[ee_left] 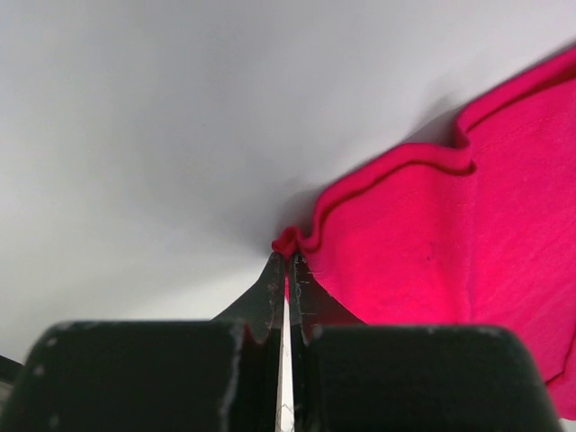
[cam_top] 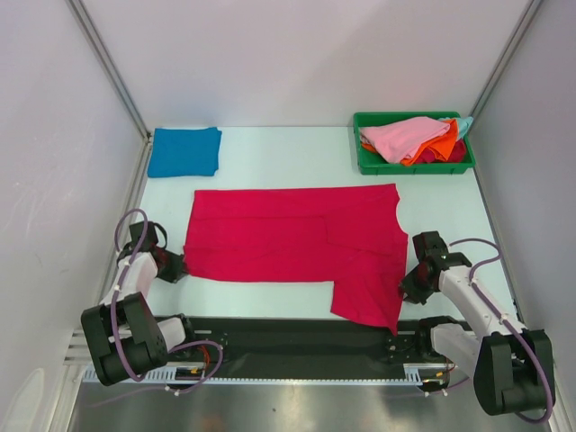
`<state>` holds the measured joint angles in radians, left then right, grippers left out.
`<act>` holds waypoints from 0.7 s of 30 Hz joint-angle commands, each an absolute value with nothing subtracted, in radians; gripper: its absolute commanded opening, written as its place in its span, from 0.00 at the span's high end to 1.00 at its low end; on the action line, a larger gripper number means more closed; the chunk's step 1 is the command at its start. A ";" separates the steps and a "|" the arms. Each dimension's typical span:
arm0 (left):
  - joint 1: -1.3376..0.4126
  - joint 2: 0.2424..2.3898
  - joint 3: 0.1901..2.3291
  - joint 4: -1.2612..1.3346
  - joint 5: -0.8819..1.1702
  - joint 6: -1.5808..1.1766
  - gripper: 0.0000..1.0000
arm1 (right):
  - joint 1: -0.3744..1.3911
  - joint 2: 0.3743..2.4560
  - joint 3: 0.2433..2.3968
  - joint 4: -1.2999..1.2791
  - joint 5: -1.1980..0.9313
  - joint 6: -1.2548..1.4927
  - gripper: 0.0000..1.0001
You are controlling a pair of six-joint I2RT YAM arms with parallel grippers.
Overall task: Fold and stack the t-shirts
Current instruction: Fold the tshirt
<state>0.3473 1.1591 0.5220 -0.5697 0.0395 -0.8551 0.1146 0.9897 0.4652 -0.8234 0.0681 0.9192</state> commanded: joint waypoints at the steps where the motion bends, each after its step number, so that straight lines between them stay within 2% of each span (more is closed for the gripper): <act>1: 0.357 1.138 0.514 -0.561 0.052 -0.857 1.00 | 0.115 1.008 0.451 -0.796 0.117 0.950 0.79; 3: 0.357 1.137 0.509 -0.566 0.052 -0.870 1.00 | 0.103 1.020 0.457 -0.792 0.121 0.939 0.82; 6: 0.357 1.129 0.503 -0.571 0.049 -0.877 1.00 | 0.086 1.025 0.459 -0.782 0.110 0.920 0.92; 7: 0.357 1.126 0.503 -0.575 0.046 -0.880 1.00 | 0.080 1.023 0.460 -0.784 0.106 0.919 1.00; 13: 0.357 1.127 0.521 -0.607 0.031 -0.881 1.00 | 0.081 1.017 0.504 -0.798 0.087 0.856 1.00; 21: 0.357 1.071 0.531 -0.718 -0.054 -0.907 1.00 | 0.077 0.977 0.620 -0.962 0.084 0.824 1.00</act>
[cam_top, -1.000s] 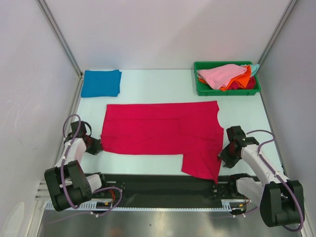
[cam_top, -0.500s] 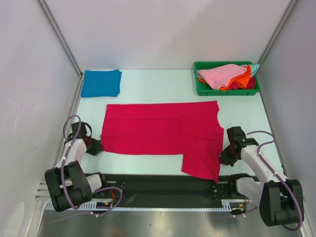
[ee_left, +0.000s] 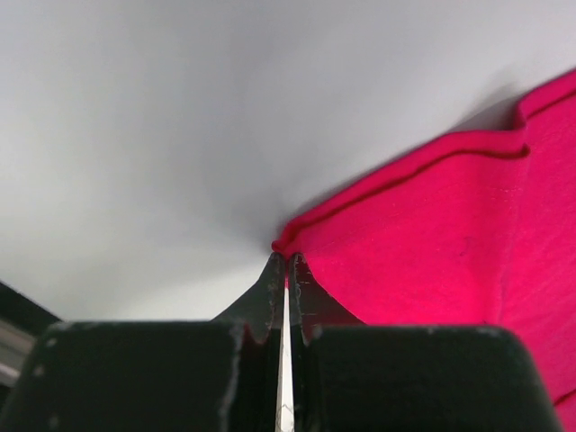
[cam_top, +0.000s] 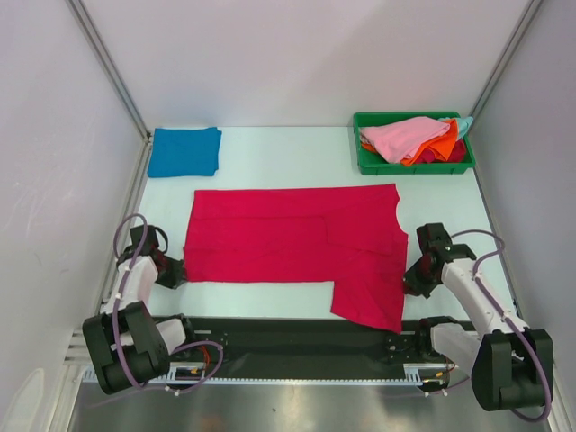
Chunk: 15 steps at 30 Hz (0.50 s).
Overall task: Fold and stack the t-shirts
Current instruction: Fold the tshirt
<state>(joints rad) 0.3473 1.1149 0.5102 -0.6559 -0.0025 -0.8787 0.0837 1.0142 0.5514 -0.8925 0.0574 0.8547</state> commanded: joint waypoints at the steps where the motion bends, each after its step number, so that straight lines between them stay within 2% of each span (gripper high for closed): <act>1: 0.357 1.065 0.531 -0.727 -0.063 -0.908 1.00 | 0.074 0.970 0.632 -0.971 0.086 0.816 1.00; 15: 0.357 1.062 0.560 -0.827 -0.126 -0.920 1.00 | 0.040 0.994 0.744 -1.038 0.060 0.730 1.00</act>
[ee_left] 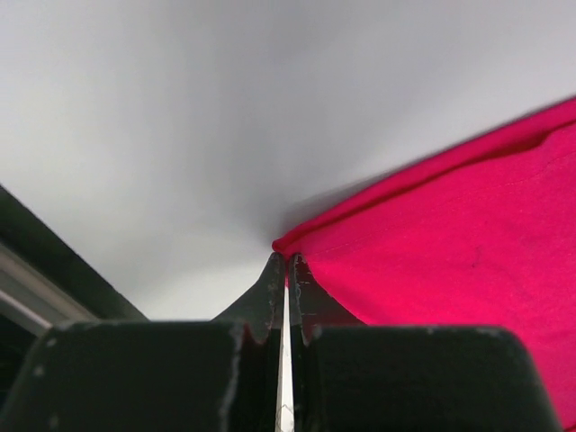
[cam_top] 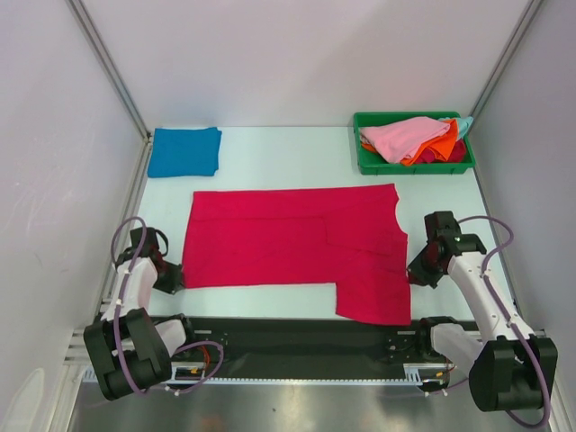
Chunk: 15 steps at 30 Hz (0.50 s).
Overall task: Fold and stack the t-shirts
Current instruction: Fold the tshirt
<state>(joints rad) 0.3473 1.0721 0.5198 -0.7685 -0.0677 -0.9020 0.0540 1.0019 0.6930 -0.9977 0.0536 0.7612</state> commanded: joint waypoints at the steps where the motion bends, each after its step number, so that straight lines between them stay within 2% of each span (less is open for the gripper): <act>1: 0.357 1.060 0.554 -0.839 -0.127 -0.928 1.00 | 0.035 0.996 0.745 -1.046 0.058 0.729 1.00; 6: 0.357 1.069 0.563 -0.845 -0.129 -0.945 1.00 | 0.035 1.009 0.736 -1.017 0.041 0.706 1.00; 10: 0.357 1.077 0.606 -0.804 -0.114 -0.842 1.00 | 0.035 1.037 0.756 -0.967 0.029 0.672 1.00; 15: 0.341 1.112 0.673 -0.799 -0.107 -0.801 1.00 | 0.044 1.136 0.883 -0.917 0.063 0.618 1.00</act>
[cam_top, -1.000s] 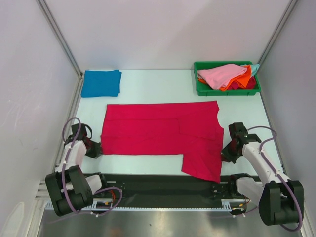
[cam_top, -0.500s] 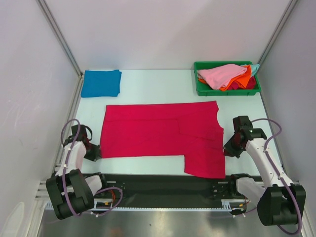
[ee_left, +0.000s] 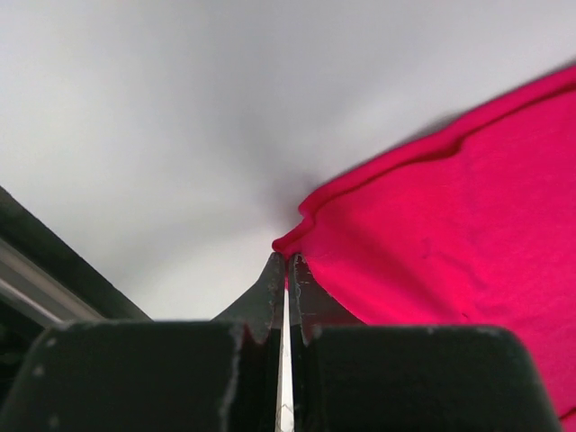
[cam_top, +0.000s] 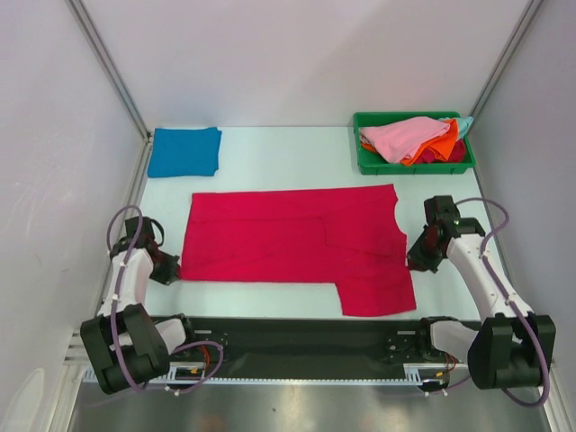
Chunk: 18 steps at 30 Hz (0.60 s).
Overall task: Fold and stack the t-shirts
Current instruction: Fold the tshirt
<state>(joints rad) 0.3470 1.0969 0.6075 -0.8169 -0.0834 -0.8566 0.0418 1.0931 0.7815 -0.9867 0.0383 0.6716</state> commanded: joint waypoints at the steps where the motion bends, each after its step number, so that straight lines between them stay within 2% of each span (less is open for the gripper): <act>1: 0.334 1.118 0.689 -0.808 -0.116 -0.802 1.00 | 0.046 1.161 0.908 -0.907 0.061 0.611 1.00; 10: 0.275 1.164 0.770 -0.746 -0.061 -0.752 1.00 | 0.060 1.357 1.087 -0.821 0.061 0.543 1.00; 18: 0.212 1.322 0.902 -0.719 -0.037 -0.686 1.00 | 0.018 1.428 1.158 -0.782 0.064 0.515 1.00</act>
